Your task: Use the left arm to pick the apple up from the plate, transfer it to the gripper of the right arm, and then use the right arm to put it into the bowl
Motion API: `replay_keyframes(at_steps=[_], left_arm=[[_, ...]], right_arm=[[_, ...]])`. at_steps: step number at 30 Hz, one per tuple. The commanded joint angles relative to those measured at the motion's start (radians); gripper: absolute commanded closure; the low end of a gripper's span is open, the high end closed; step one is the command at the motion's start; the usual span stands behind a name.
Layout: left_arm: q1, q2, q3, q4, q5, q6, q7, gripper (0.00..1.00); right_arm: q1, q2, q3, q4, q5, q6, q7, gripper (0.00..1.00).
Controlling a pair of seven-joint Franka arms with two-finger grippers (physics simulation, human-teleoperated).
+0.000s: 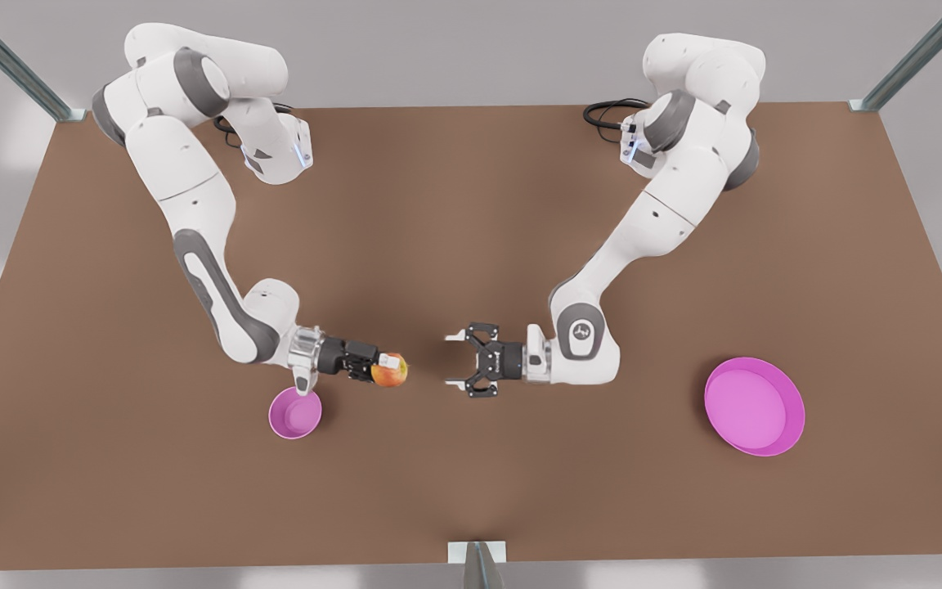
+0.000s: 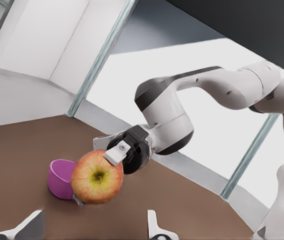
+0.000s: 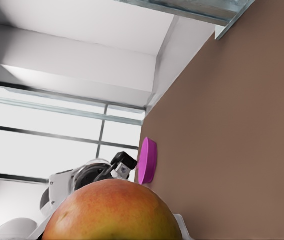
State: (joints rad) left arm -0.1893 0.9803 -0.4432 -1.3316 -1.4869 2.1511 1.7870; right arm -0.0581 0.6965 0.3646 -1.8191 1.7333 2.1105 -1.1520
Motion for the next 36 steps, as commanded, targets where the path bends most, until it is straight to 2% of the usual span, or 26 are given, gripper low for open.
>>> replay_keyframes(at_steps=[1,2,4,5,6,7,9,11,13,14,16,21,22,25,36], left_arm=[[0.054,-0.05,0.001,-0.047,0.081,-0.111,-0.105,0.01],[0.152,-0.146,0.003,-0.064,0.399,-0.165,-0.472,0.01],[0.272,-0.247,0.006,-0.06,0.825,-0.266,-0.865,0.0],[0.307,-0.29,0.006,-0.055,0.95,-0.324,-0.977,0.0],[0.369,-0.353,0.006,-0.044,1.17,-0.431,-1.098,0.0],[0.381,-0.472,0.024,-0.044,1.375,-0.54,-1.19,0.0],[0.381,-0.563,0.106,-0.009,1.505,-0.665,-1.328,0.0],[0.381,-0.643,0.139,0.0,1.66,-0.677,-1.549,0.0],[0.37,-0.727,0.147,0.0,1.66,-0.677,-1.796,0.0],[0.248,-0.784,0.294,-0.005,1.65,-0.669,-1.799,0.0],[0.195,-0.822,0.327,-0.006,1.597,-0.665,-1.924,0.0],[0.199,-0.671,0.322,0.098,1.597,-0.608,-1.963,0.0],[0.2,-0.657,0.322,0.098,1.596,-0.606,-1.97,0.0],[0.2,-0.663,0.322,0.098,1.577,-0.614,-1.994,0.0],[0.195,-0.681,0.32,0.098,1.579,-0.622,-2.052,0.0]], right_arm=[[-0.012,0.0,0.001,0.003,-0.054,-0.046,-0.011,0.23],[-0.025,0.0,-0.003,0.01,-0.092,-0.046,-0.009,0.23],[-0.048,0.001,-0.013,0.038,-0.141,-0.067,0.015,0.23],[-0.048,0.001,-0.021,0.044,-0.146,-0.069,0.018,0.23],[-0.065,0.001,-0.029,0.067,-0.21,-0.081,0.057,0.23],[-0.071,0.009,-0.064,0.11,-0.273,-0.144,0.115,0.23],[-0.072,0.052,-0.114,0.176,-0.305,-0.228,0.124,0.23],[-0.074,0.075,-0.164,0.222,-0.336,-0.29,0.147,0.23],[-0.075,0.081,-0.194,0.244,-0.363,-0.325,0.155,0.23],[-0.075,0.081,-0.213,0.244,-0.363,-0.351,0.155,0.23],[-0.092,0.09,-0.22,0.25,-0.396,-0.352,0.155,0.23],[-0.094,0.097,-0.266,0.277,-0.46,-0.351,0.153,0.22],[-0.094,0.121,-0.274,0.332,-0.515,-0.351,0.155,0.22],[-0.092,0.136,-0.3,0.377,-0.566,-0.34,0.156,0.22],[-0.092,0.136,-0.311,0.385,-0.679,-0.302,0.117,0.22]])
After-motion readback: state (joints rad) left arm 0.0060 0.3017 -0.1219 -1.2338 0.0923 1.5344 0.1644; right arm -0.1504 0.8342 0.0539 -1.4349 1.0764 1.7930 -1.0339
